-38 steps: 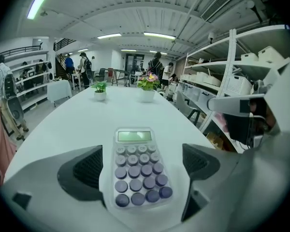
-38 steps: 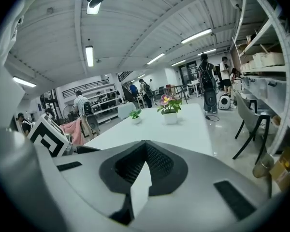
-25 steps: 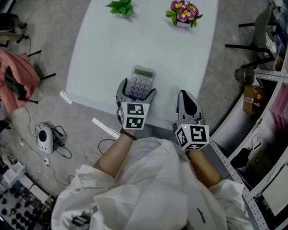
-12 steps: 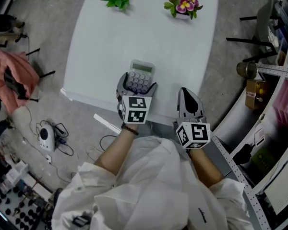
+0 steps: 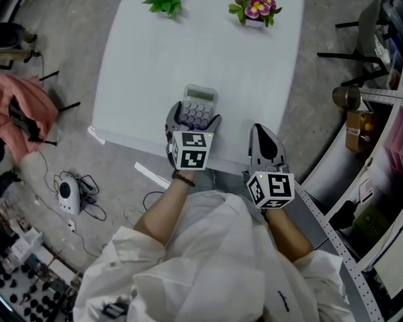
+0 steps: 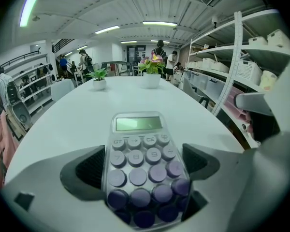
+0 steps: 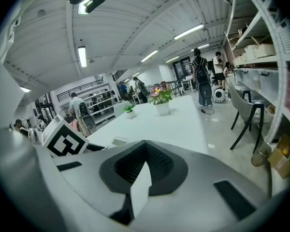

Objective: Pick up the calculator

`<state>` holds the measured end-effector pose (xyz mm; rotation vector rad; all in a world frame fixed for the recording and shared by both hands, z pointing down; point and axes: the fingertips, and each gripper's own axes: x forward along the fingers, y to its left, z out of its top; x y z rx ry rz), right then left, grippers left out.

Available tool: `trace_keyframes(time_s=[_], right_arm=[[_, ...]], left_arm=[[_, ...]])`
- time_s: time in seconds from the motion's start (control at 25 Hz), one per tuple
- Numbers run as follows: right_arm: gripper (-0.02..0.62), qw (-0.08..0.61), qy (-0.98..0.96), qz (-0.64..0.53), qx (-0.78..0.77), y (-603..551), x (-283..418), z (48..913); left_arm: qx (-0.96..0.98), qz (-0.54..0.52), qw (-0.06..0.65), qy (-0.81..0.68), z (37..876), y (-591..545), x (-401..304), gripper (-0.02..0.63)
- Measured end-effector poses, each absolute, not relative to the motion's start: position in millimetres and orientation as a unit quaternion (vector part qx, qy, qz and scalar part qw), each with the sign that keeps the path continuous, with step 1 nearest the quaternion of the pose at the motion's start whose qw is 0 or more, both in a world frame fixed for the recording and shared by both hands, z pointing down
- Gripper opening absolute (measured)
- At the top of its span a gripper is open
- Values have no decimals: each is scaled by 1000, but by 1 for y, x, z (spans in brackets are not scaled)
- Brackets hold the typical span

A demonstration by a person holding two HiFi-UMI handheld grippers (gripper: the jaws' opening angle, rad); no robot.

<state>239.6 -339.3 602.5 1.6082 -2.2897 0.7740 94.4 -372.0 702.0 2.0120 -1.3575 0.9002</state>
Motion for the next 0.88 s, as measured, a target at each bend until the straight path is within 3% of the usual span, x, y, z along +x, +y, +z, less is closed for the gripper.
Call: trace_keyframes(time_s=[0.44,0.88], right_arm=[[18,111,-778,252,565,-338,242,587],[18,81,-765,226,598,-347,247,548]], left_arm=[[765,335,275,-476,695,-371,93,489],[803,301,238,-456,637,-387,94,489]])
